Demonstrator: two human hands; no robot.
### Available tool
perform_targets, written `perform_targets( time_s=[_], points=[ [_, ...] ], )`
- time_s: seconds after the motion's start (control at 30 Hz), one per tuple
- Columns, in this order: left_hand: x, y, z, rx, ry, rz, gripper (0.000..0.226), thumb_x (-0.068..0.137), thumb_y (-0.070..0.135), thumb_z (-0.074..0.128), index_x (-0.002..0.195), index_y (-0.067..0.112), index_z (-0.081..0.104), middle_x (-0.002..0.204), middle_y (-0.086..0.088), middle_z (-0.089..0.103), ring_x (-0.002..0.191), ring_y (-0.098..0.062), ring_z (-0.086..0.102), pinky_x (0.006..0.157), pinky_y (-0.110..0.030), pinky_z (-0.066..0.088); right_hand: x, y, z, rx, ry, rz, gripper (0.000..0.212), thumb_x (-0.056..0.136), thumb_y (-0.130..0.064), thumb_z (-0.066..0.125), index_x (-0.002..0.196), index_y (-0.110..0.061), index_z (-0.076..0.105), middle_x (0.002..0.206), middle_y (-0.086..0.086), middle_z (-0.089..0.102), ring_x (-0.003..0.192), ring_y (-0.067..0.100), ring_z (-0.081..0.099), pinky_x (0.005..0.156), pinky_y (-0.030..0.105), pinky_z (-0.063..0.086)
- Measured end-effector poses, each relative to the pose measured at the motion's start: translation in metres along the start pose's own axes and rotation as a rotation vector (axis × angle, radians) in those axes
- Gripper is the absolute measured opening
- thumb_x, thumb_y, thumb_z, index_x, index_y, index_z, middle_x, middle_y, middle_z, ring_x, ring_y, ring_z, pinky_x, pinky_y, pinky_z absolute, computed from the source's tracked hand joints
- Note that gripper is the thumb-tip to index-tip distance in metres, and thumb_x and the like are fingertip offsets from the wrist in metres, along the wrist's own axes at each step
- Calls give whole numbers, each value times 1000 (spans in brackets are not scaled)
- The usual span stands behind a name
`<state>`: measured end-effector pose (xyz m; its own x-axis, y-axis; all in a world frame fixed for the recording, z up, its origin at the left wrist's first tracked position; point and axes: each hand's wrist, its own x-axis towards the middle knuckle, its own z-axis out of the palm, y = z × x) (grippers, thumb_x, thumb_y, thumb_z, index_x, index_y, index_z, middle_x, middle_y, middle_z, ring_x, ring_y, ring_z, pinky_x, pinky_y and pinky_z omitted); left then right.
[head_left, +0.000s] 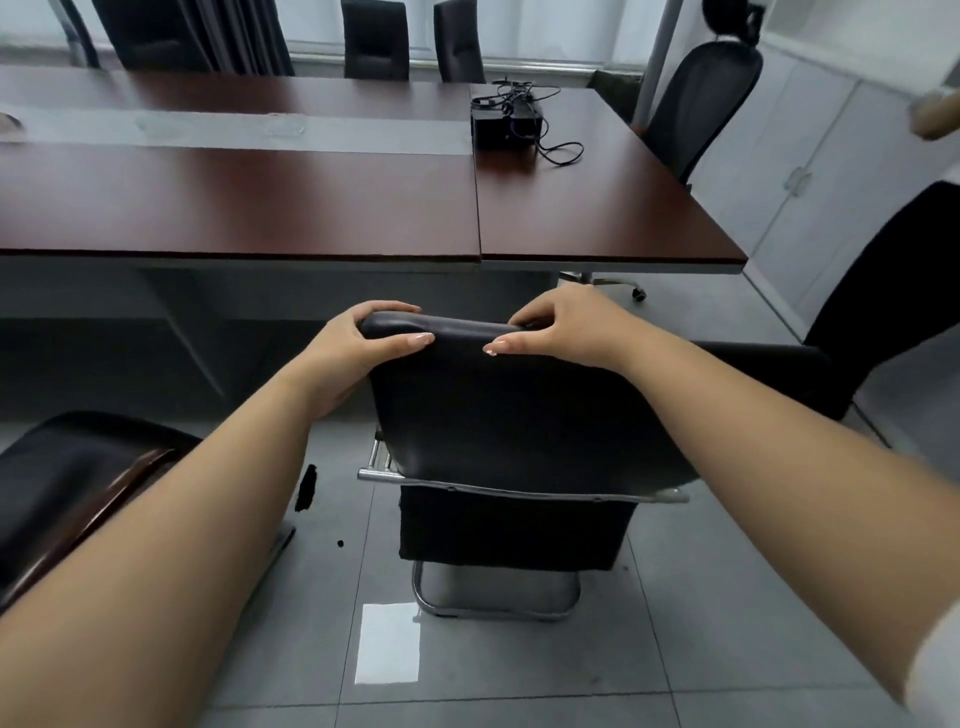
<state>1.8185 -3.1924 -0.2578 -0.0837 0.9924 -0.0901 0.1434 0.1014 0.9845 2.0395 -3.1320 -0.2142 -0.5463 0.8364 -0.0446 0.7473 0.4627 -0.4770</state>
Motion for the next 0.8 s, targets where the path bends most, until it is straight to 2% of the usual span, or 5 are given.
perform_targets(
  time_s=[0.17,0.3,0.37,0.5,0.8],
  points=[
    [-7,14,-4,407,35,183,36,71,32,77,104,32,63,109,14,61,105,-3,55,91,-18,41,-20,10,-10,-42,-27,25,55,74,-55,66,116,-20,65,109,-5,64,100,11,56,86,24,43],
    [-3,35,7,721,-74,154,58,68,43,77,121,27,59,122,10,56,119,-7,47,100,-22,33,-38,30,-19,-89,-30,146,66,71,-60,64,122,-19,60,119,-3,60,114,17,53,97,32,40],
    [-2,40,11,792,-107,92,63,68,46,75,125,25,57,118,9,56,111,-8,48,96,-23,36,-46,40,-21,-169,0,221,67,72,-65,60,125,-26,57,129,-6,55,127,18,44,114,49,17],
    [-9,40,18,859,-70,96,60,69,47,74,122,22,59,114,6,58,108,-13,52,90,-25,40,-59,45,-14,-213,63,250,64,70,-72,55,123,-36,54,130,-10,55,133,16,38,110,55,-14],
    [-46,32,34,873,55,131,56,73,41,74,121,16,60,120,-1,61,109,-16,52,86,-23,37,-74,46,-10,-168,90,188,56,72,-65,60,119,-34,58,120,-8,60,122,17,47,102,38,25]
  ],
)
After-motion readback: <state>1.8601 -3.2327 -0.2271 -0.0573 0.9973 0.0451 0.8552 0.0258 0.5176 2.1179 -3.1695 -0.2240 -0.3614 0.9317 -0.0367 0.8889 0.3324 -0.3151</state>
